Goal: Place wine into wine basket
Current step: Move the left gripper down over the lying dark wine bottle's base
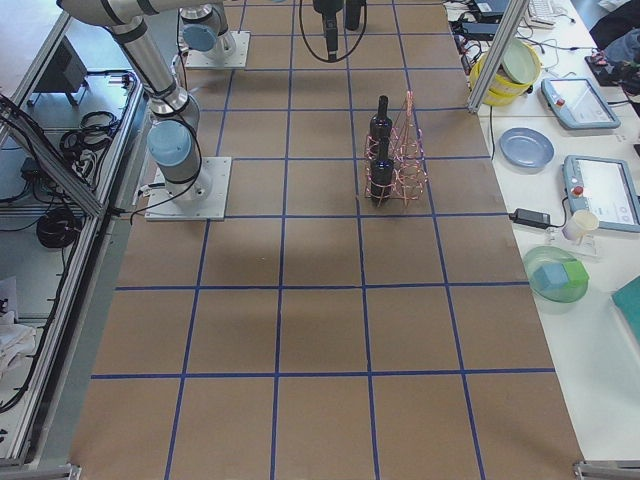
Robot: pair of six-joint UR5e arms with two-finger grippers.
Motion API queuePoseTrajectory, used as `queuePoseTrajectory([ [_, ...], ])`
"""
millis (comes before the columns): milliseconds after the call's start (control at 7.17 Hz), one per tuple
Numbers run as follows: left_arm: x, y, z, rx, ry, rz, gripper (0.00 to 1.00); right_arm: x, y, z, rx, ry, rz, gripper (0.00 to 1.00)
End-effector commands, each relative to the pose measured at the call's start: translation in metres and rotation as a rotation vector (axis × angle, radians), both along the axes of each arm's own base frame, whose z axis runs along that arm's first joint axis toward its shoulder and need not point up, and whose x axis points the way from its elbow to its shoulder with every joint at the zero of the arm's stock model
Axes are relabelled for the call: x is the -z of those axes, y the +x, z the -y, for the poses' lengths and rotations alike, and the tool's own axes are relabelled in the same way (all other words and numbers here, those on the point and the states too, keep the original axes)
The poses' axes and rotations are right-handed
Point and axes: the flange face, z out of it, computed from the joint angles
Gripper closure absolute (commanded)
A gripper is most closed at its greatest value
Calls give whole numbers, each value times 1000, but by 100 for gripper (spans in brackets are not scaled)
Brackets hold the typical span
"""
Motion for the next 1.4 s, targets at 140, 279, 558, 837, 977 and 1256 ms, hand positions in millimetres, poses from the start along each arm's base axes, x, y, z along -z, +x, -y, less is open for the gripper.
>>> queuePoseTrajectory([
  [140,-3,105,20,-186,2,67,1,0,-1,0,2,1,0,0],
  [279,3,159,25,-173,13,79,1,0,0,0,0,1,0,0],
  [558,21,260,36,-100,2,112,3,0,0,0,0,0,0,0],
  [837,73,303,48,-41,-49,144,9,0,0,0,0,1,0,0],
  [977,112,324,43,-52,-79,129,7,0,0,0,0,1,-2,0],
  [1256,129,324,46,-53,-97,82,5,0,0,0,0,1,0,0],
])
